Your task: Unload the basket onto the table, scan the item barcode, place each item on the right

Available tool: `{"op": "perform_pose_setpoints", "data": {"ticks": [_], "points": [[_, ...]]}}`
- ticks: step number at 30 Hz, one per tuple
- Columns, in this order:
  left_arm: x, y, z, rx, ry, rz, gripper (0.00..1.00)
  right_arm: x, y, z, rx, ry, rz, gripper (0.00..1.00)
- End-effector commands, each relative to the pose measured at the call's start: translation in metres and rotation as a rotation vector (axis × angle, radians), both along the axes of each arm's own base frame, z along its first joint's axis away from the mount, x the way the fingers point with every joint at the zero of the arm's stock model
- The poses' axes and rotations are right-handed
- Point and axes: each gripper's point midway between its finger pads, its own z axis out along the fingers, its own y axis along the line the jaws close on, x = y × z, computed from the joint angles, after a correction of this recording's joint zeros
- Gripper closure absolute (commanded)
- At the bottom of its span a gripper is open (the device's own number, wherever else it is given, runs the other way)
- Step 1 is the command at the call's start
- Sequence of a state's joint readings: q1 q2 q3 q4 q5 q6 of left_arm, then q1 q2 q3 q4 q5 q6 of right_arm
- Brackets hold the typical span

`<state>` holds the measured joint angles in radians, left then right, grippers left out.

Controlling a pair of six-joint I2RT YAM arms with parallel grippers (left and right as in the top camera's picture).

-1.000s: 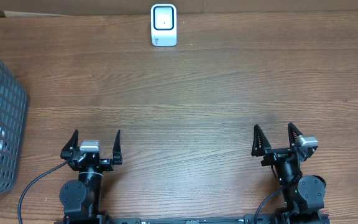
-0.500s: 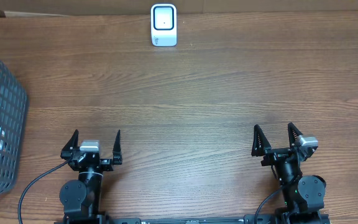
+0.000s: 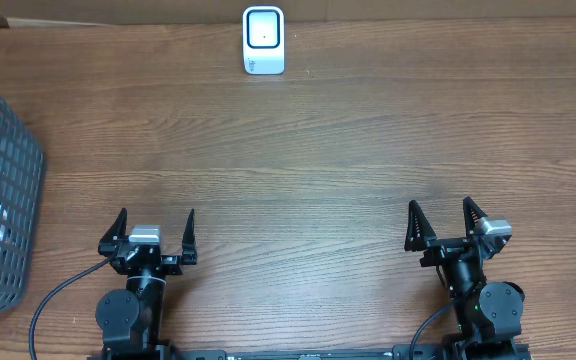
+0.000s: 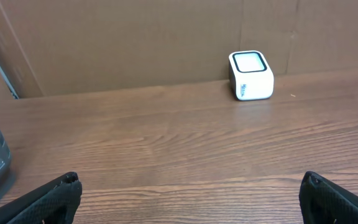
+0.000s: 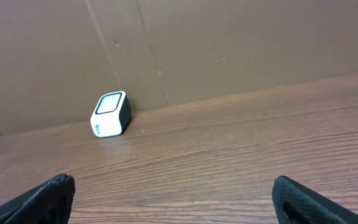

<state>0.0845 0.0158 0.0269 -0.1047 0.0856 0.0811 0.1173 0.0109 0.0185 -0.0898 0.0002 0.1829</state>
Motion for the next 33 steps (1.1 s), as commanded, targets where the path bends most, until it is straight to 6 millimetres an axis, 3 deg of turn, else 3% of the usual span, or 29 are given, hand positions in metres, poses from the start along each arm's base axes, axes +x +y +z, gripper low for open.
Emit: {"op": "perform_pose_setpoints", "data": {"ticks": [1, 22, 33], "points": [[0.0, -0.003, 0.0, -0.009, -0.009, -0.013, 0.0, 0.0, -0.001, -0.002, -0.001, -0.004, -0.003, 0.0], [0.0, -0.003, 0.003, -0.01, -0.014, -0.013, 0.0, 0.0, -0.001, -0.002, 0.0, -0.004, -0.003, 0.0], [-0.007, -0.005, 0.055, -0.045, -0.016, -0.022, 0.0, 0.0, -0.001, -0.002, -0.001, -0.004, -0.003, 0.0]]}}
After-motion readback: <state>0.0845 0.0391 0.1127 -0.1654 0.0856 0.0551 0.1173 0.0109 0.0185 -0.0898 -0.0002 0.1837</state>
